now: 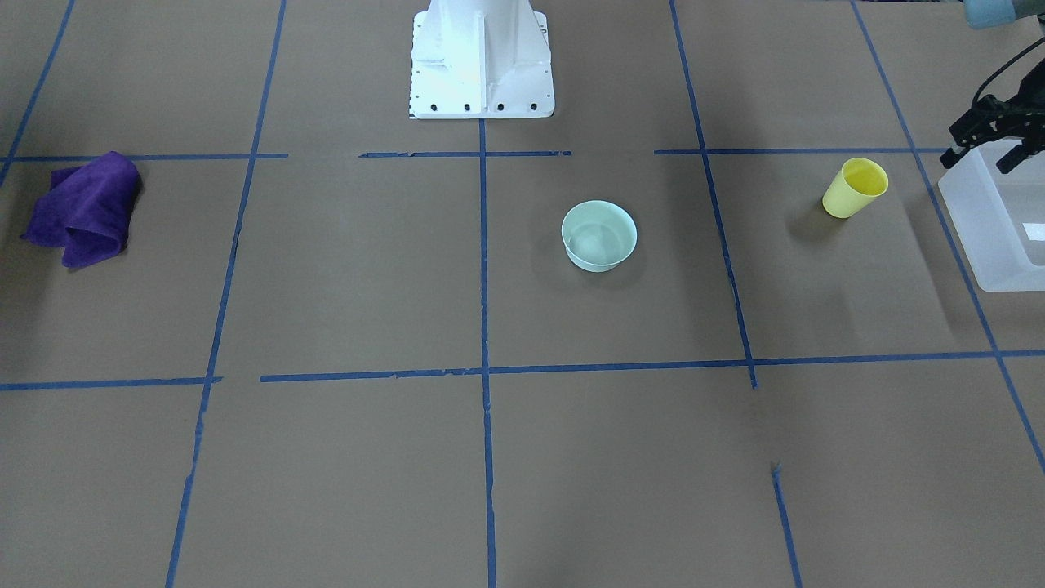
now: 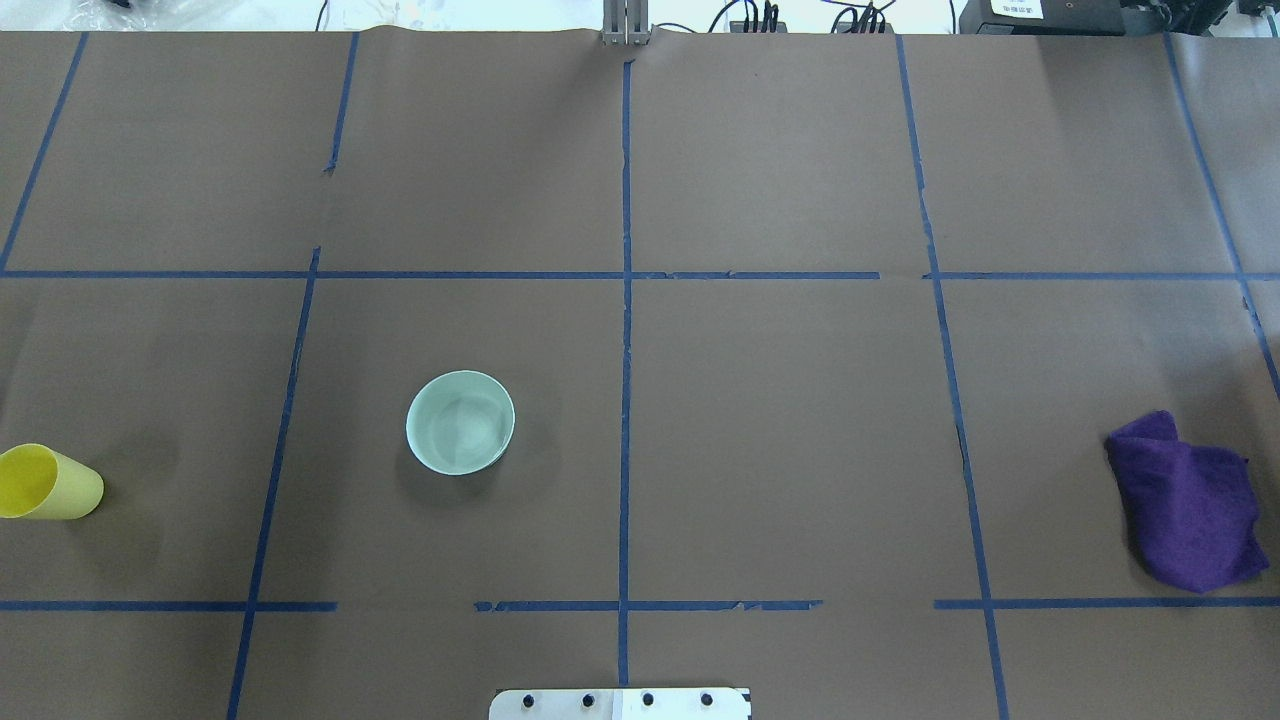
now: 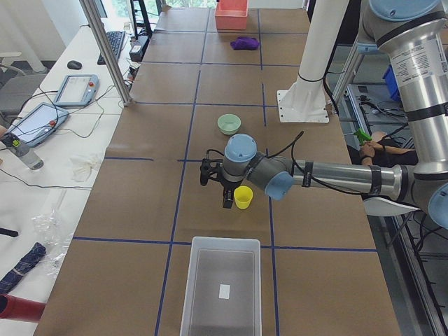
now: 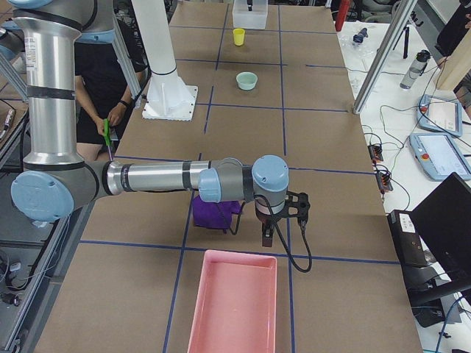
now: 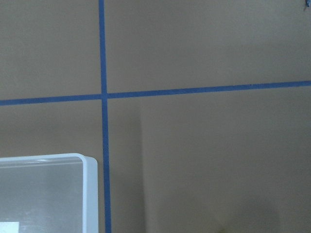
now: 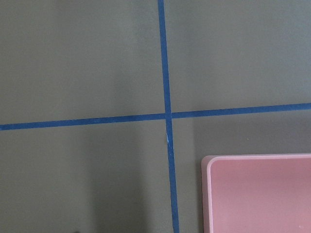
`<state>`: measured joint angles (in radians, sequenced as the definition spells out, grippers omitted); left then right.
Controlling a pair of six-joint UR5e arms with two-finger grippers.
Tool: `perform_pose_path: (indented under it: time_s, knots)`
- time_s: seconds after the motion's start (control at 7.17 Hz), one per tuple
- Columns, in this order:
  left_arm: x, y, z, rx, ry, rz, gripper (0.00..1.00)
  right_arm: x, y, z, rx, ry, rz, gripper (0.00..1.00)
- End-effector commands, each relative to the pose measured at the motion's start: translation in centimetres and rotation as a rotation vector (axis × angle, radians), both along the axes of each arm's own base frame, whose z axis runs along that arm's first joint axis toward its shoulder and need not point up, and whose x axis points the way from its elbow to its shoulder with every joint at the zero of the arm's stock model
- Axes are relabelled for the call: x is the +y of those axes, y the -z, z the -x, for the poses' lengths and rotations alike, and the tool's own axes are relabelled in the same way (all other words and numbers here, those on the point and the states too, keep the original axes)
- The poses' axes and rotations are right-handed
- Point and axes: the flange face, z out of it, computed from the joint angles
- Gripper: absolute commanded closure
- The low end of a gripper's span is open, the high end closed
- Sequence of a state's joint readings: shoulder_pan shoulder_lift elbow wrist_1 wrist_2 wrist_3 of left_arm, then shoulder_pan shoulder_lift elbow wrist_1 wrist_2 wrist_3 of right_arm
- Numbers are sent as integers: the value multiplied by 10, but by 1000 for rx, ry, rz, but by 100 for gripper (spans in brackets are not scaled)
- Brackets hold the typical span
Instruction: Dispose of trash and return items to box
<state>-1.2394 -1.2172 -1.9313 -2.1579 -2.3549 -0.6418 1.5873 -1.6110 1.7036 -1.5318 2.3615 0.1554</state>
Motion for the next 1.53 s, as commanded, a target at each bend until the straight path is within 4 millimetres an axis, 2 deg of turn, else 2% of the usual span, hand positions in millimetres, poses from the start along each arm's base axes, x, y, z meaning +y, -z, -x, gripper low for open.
perform_pose_path:
  time_s: [0.0,0.42,0.7,0.98,1.4]
  knots:
    - [11,-18,-22,34,2,45,0,-1,6,1,-2,1,-24,0]
    - [19,-20,-60,29,-15,97,0,-1,6,1,-4,-2,-21,0]
    - [23,-34,-84,8,-6,102,0,-1,3,2,-4,2,-17,0]
    - [20,-48,-93,-26,-2,103,0,-1,1,2,-6,1,-10,0]
    - [21,-51,-98,-40,-14,91,0,-1,0,3,-6,3,-9,0]
